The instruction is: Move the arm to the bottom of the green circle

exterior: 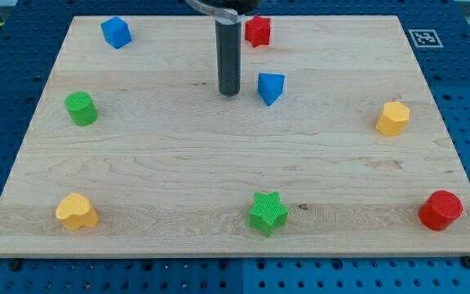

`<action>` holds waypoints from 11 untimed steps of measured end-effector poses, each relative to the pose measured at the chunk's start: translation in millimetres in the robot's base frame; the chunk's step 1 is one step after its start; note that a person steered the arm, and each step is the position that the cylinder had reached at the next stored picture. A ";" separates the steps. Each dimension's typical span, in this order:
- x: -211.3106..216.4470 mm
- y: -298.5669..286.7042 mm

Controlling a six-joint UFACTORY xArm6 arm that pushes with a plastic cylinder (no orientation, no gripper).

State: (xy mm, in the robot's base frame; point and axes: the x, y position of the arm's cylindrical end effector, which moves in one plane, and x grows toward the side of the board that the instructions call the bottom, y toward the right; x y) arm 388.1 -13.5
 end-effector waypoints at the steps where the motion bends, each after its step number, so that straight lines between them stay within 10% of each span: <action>1: 30.3 0.0; 5: 84.1 -3.3; 11: 86.3 -259.6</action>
